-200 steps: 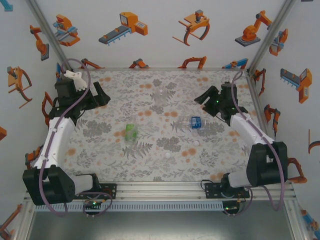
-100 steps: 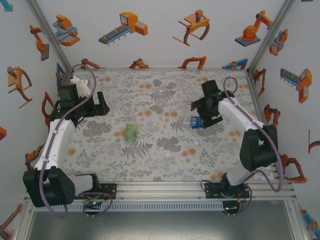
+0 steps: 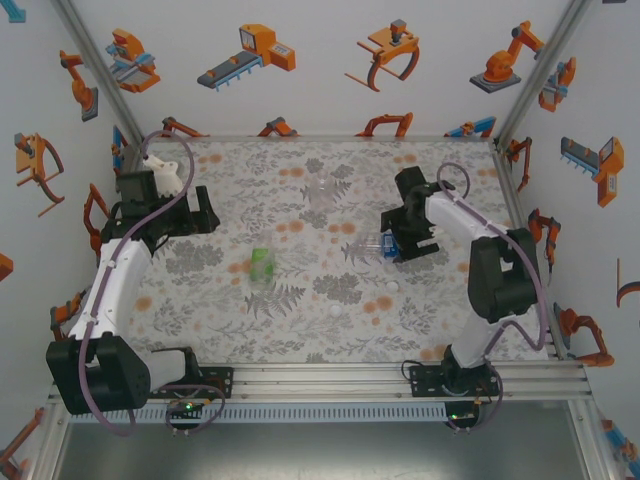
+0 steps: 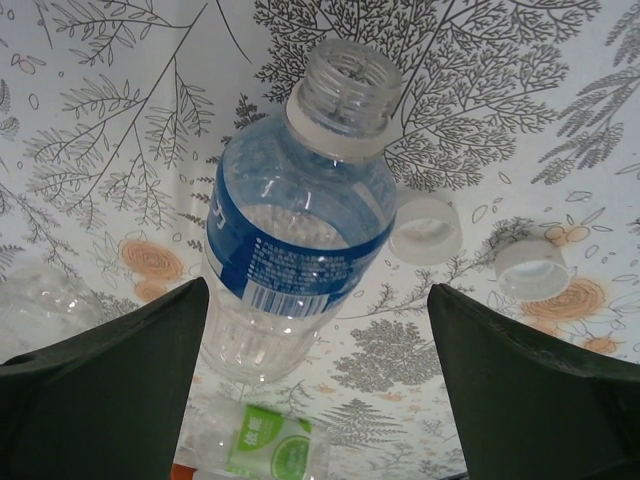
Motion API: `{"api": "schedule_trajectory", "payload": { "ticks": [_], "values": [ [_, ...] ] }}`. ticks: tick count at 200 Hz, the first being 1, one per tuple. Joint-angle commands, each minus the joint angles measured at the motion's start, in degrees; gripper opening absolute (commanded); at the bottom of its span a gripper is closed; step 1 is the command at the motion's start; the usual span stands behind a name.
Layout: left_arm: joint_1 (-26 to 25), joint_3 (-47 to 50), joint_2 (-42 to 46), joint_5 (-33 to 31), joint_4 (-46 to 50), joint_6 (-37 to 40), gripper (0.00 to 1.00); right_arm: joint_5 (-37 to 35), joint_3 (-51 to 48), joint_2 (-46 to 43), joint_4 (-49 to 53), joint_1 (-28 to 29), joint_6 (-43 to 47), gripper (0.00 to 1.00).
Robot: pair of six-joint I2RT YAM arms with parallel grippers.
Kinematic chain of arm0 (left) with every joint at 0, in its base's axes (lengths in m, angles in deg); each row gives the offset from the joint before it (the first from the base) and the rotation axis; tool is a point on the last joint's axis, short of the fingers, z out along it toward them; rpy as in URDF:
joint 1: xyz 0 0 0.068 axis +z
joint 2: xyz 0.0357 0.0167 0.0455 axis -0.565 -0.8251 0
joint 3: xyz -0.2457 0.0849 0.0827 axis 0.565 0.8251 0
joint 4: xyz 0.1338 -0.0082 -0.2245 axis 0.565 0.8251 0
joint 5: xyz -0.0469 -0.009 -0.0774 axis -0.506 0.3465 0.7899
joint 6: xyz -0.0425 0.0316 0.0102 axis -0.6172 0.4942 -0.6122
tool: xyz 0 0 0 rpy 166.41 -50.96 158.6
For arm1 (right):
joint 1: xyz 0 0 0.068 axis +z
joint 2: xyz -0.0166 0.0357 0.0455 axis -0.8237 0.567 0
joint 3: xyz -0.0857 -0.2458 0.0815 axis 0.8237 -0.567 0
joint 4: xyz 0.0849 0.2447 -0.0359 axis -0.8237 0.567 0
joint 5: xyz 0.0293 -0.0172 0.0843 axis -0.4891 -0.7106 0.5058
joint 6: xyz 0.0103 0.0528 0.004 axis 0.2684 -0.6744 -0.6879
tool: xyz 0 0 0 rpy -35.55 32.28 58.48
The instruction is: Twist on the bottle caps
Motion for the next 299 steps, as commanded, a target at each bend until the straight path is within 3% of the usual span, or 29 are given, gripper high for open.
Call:
{"api": "schedule_trajectory", "payload": {
  "ticks": [1,158,189,213,238,267,299],
  "values": [
    [0.1,-0.6,-0.2,1.9,-0.1,0.8,0.97,1.3,2.4,2.0,0.0,-0.1,-2.1,0.79],
    [0.2,1.0,1.5,0.6,-3.1,0.2,0.97,0.0,4.9,10.7,-4.3,-0.9,0.3,0.67],
    [0.2,0.4,0.8,1.5,-3.9,-3.0,0.97,-0.7,4.2,8.6,-5.2,-0.9,1.3,0.59],
    [-0.1,0.6,0.4,4.9,-7.2,-6.7,0.97,-0.8,4.0,6.5,-6.1,-0.9,3.3,0.47],
    [-2.0,1.1,0.8,7.8,-12.0,-10.4,0.97,-1.6,2.6,2.5,-8.0,-0.9,6.3,0.47],
    [-5.3,1.2,0.7,11.1,-17.3,-14.6,0.97,-1.9,0.3,-3.5,-14.0,-0.7,15.1,0.45],
    [-7.8,2.3,0.3,16.8,-25.5,-20.4,0.98,2.4,-5.5,-11.9,-28.0,-0.4,27.8,0.34]
  ]
}}
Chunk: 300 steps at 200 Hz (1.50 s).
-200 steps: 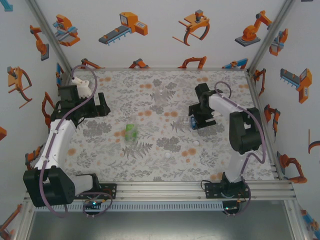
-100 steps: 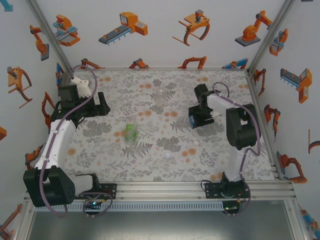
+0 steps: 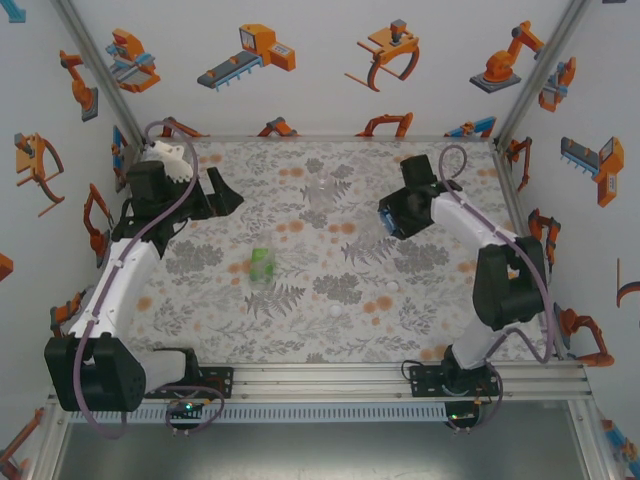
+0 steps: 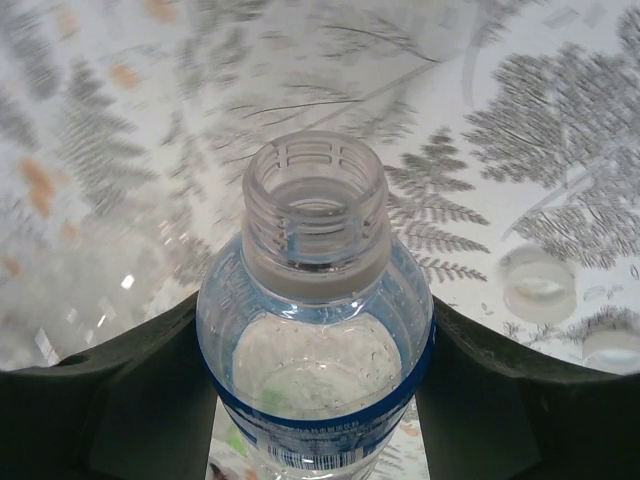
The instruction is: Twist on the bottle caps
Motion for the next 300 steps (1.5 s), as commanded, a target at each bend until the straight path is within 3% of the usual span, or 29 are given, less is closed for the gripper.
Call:
{"api": "schedule_trajectory", "payload": {
  "ticks": [1,43,90,112,143,167,220,300],
  "values": [
    [-1.5,1.5,0.4,6.6,-9.1,-6.7,0.98,3.0,-4.1,-6.2,-12.2,0.2,12.0,0.34],
    [-6.9,2.8,-1.8,13.3,-19.0,-10.9,1.0,19.5,-10.2,-11.9,-33.2,0.2,20.6,0.32],
    [-15.6,2.9,-6.6,17.3,-28.5,-12.7,1.0,37.4,-13.1,-8.9,-62.0,0.7,14.4,0.22],
    [-17.4,3.9,-9.8,21.0,-38.4,-18.0,1.0,39.5,-13.8,-9.0,-70.9,1.8,14.6,0.19],
    [-19.6,3.7,-13.3,25.1,-51.0,-25.3,0.98,41.5,-13.6,-11.5,-72.5,2.7,20.0,0.1],
    [-20.9,2.4,-14.4,27.3,-54.6,-27.1,0.99,44.1,-14.1,-13.9,-74.1,3.1,23.4,0.08],
    [-24.0,-2.3,-16.1,30.0,-54.1,-26.1,0.99,49.7,-14.6,-17.8,-79.7,5.4,29.4,0.0],
    [-28.9,-8.3,-17.8,30.2,-46.2,-20.1,0.92,44.0,-12.2,-19.2,-76.4,6.9,30.9,0.0]
  ]
}}
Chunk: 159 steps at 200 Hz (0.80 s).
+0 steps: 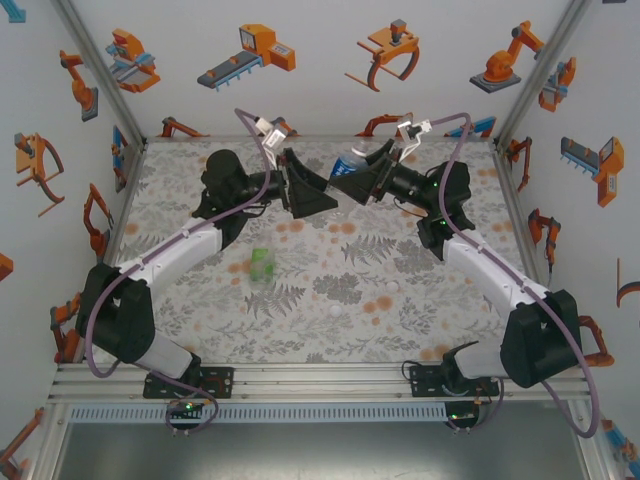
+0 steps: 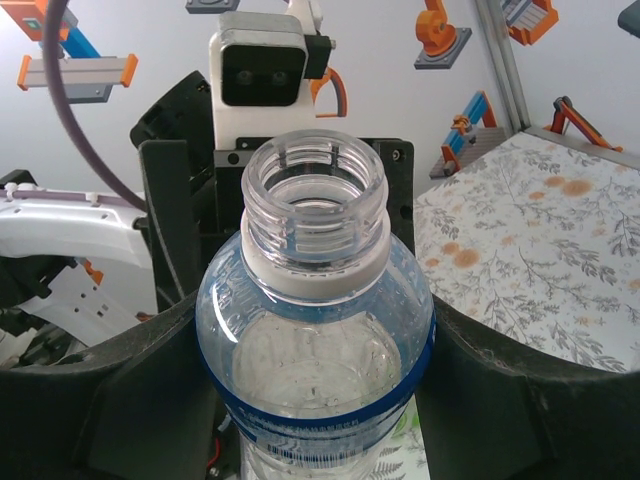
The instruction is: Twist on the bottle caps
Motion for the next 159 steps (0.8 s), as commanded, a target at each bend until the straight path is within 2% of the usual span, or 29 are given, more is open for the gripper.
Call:
{"api": "schedule_trajectory", "payload": {
  "ticks": [1,32,63,122,159],
  "values": [
    [-1.9,-2.9,-0.3,1.7,3.5,4.3,0.92,-2.5,2.3,-1.8,-0.3,0.5,2.2,0.0],
    [-3.4,-3.2,-0.4,1.0,5.1,5.7,0.89,-4.1,2.5,-2.9,1.9,1.1,4.4,0.0],
    [-4.5,-3.9,-1.1,0.6,4.8,5.6,0.82,-4.7,2.5,-3.5,2.4,1.5,4.7,0.0],
    [-4.9,-4.6,-2.0,1.0,1.2,2.8,0.74,-4.0,3.2,-4.0,1.5,3.2,4.1,0.0],
    [-4.9,-5.3,-1.9,0.9,1.0,2.8,0.73,-4.4,3.2,-4.0,1.8,4.2,4.1,0.0]
  ]
}}
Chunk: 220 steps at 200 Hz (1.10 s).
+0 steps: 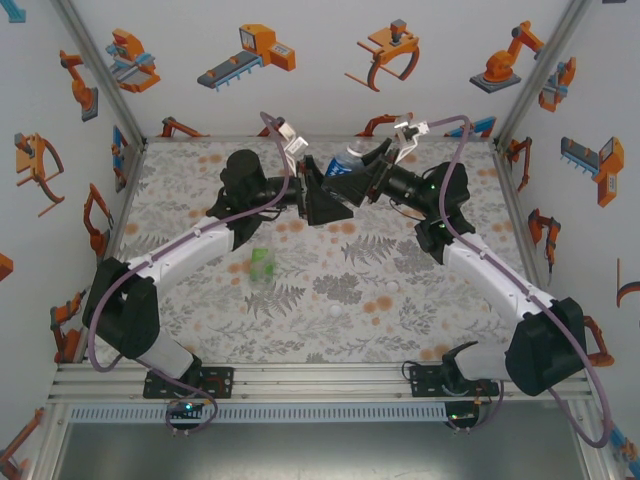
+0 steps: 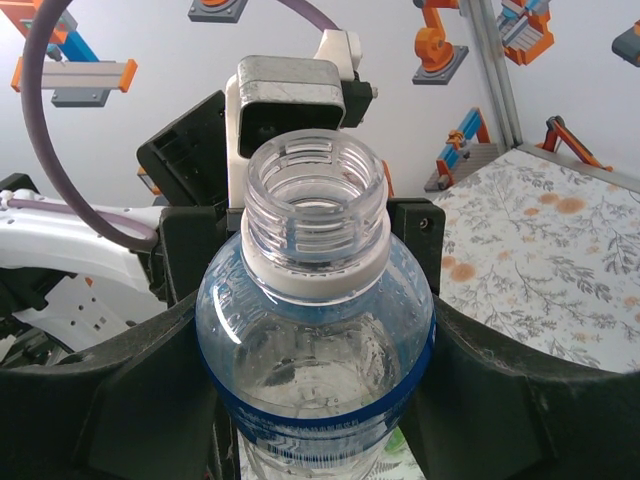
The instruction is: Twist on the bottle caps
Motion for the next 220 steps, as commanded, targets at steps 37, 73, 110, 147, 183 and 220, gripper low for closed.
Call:
{"api": "schedule_trajectory", "payload": {
  "ticks": [37,73,110,147,183,220],
  "values": [
    [-0.3,-3.2,-0.3,0.9,-2.9,-0.5,0.68,-1.1,2.0,-2.0,-1.8,1.4,1.0,0.0],
    [-0.3,-3.4,-1.2,1.0,-4.0,-1.5,0.6,-1.5,1.8,-2.1,-1.8,1.5,1.2,0.0],
    [-0.3,-3.0,-0.9,1.0,-4.2,-1.4,0.49,-1.8,1.8,-2.7,-1.0,1.4,1.1,0.13],
    [0.0,-2.5,0.1,1.0,-2.5,0.1,0.39,-2.6,0.9,-4.2,1.8,1.4,3.4,0.53],
    [2.0,-0.4,2.7,1.0,-0.8,1.7,0.36,-2.2,0.7,-5.9,4.7,0.9,5.1,0.66],
    [5.4,2.3,5.4,1.1,1.1,3.1,0.31,-6.7,0.3,-9.0,10.9,0.5,6.9,0.81]
  ]
}}
